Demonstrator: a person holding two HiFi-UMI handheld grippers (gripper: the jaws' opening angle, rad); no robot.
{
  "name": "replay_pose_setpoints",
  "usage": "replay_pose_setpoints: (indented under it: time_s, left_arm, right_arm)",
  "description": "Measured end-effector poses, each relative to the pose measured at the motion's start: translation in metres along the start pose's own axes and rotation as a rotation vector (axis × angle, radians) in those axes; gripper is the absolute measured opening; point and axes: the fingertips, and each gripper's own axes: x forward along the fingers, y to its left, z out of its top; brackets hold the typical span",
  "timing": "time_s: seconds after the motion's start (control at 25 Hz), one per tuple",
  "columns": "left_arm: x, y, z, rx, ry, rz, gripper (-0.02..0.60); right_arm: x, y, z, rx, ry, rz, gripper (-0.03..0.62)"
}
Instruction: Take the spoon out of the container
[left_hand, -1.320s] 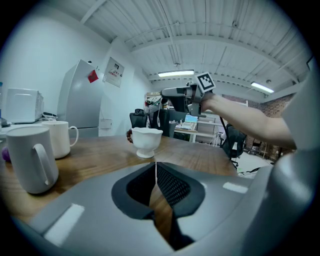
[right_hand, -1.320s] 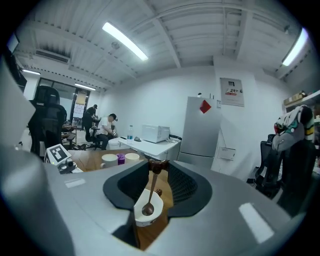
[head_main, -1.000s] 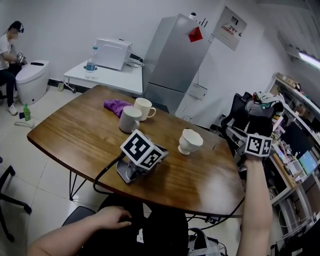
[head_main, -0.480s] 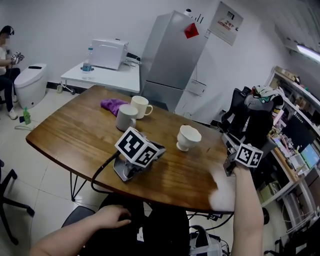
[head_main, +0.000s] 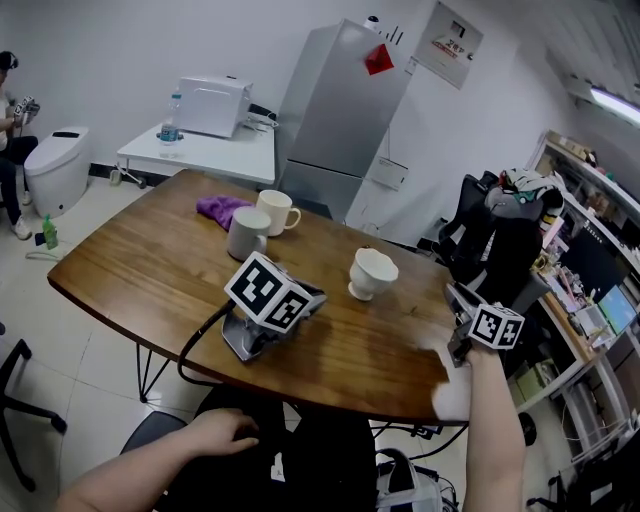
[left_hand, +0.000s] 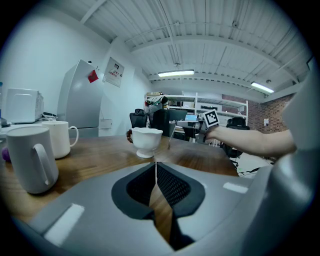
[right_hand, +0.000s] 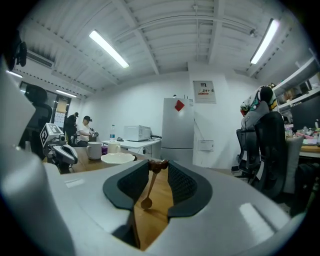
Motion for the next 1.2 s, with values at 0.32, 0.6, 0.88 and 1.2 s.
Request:
replay_pose_setpoints:
  time_s: [0.32, 0.6, 0.88, 1.2]
  left_arm:
    - [-0.001, 0.0, 0.001, 0.001, 0.0, -0.001, 0.012]
    - [-0.001, -0.002, 0.001, -0.001, 0.001, -0.001, 0.012]
    - [-0.001, -0.001, 0.001, 0.0, 0.0, -0.002, 0.012]
    - [0.0, -0.002, 0.001, 0.0, -0.001, -0.002, 0.012]
  right_arm:
    - [-0.02, 0.004, -0.048, -0.113, 0.178, 0.106, 0.121]
    - [-0.027, 0.008, -0.089, -0.238, 0.39, 0.169, 0.121]
    - [-0.028, 0.001, -0.107, -0.187, 0.503, 0.17, 0.12]
    - [-0.028, -0.011, -0.123, -0.154, 0.617, 0.127, 0.134]
